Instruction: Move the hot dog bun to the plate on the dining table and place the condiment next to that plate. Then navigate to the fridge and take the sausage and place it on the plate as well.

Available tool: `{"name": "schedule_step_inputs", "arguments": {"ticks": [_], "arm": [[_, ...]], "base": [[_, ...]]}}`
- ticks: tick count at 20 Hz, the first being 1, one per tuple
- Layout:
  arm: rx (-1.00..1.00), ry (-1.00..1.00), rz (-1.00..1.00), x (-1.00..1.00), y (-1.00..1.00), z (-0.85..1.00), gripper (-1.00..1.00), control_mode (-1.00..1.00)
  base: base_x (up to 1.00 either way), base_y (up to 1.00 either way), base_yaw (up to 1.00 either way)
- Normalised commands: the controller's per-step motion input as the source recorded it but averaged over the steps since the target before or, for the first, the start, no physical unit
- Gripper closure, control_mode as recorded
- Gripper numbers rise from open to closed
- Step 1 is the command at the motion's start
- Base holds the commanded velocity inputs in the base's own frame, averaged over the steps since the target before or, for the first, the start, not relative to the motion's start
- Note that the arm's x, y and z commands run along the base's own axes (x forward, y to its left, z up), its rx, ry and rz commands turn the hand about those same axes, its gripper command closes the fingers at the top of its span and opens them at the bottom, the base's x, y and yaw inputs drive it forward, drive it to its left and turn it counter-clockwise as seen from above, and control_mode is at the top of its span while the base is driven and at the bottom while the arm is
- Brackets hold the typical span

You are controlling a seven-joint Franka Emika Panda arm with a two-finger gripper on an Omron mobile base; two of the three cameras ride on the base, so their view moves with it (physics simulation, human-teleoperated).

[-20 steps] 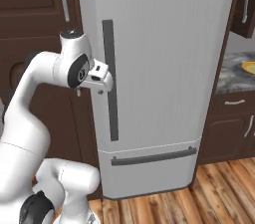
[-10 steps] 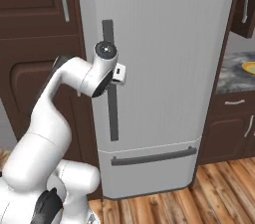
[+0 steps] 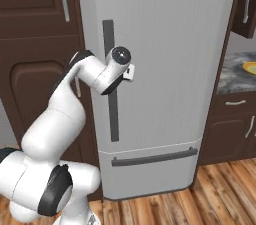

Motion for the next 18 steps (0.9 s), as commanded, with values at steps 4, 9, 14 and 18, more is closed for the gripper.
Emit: {"name": "schedule_step_inputs", "arguments": {"ticks": [4, 9, 14, 18], "arm": [[0.00, 0.00, 0.07, 0.26, 0.00, 0.00, -1.00, -1.00], [0.00, 0.00, 0.08, 0.44, 0.00, 0.00, -1.00, -1.00], [0.00, 0.00, 0.07, 0.39, 0.00, -0.02, -1.00, -1.00], [0.00, 0.00, 0.06, 0.36, 0.00, -0.04, -1.00, -1.00]], "base": [[0.00, 0.00, 0.00], [0.00, 0.00, 0.00], [0.00, 0.00, 0.00], [0.00, 0.00, 0.00]]}}
